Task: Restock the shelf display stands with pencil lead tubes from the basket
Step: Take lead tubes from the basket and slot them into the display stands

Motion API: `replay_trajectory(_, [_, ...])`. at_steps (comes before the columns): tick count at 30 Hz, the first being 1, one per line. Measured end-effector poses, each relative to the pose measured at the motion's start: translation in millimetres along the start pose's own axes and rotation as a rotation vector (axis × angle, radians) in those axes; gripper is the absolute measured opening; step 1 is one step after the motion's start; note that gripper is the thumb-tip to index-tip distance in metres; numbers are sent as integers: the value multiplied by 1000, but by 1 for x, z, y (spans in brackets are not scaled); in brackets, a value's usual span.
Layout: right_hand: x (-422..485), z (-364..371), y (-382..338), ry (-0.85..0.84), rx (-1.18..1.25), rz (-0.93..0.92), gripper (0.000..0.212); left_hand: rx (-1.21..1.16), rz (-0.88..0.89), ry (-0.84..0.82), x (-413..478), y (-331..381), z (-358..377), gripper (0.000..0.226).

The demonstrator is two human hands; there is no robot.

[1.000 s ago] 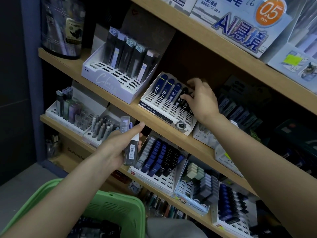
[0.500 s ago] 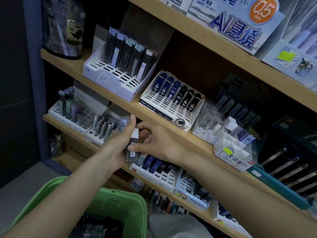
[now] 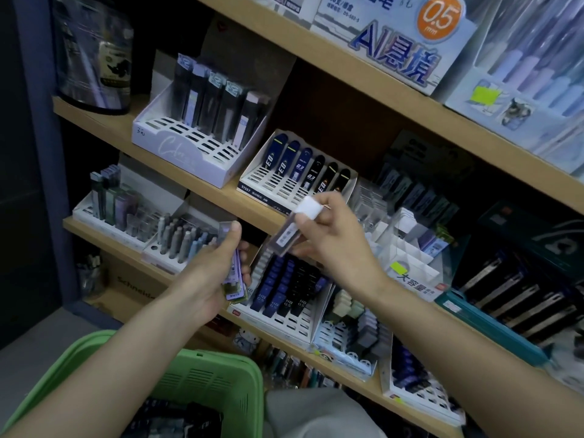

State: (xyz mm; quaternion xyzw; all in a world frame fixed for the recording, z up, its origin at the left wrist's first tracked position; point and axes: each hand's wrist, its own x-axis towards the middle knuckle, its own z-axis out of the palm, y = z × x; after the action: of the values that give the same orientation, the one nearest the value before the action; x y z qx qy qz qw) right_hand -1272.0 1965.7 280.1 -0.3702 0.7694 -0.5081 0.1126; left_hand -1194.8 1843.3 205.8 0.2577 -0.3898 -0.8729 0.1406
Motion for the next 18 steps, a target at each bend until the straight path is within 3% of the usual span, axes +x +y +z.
replay_trajectory(4, [-10, -53, -2, 262, -63, -58, 11, 57, -15, -15, -5, -3, 12, 34])
replay_trajectory(10, [-20, -132, 20, 587, -412, -100, 14, 95, -15, -54, -11, -8, 38, 35])
replay_trajectory(14, [-18, -165, 34, 607, -584, -45, 20, 137, -9, -73, -14, -14, 55, 36])
replay_trajectory(18, [-15, -169, 37, 444, -637, -7, 23, 166, -22, -104, -18, -20, 71, 35])
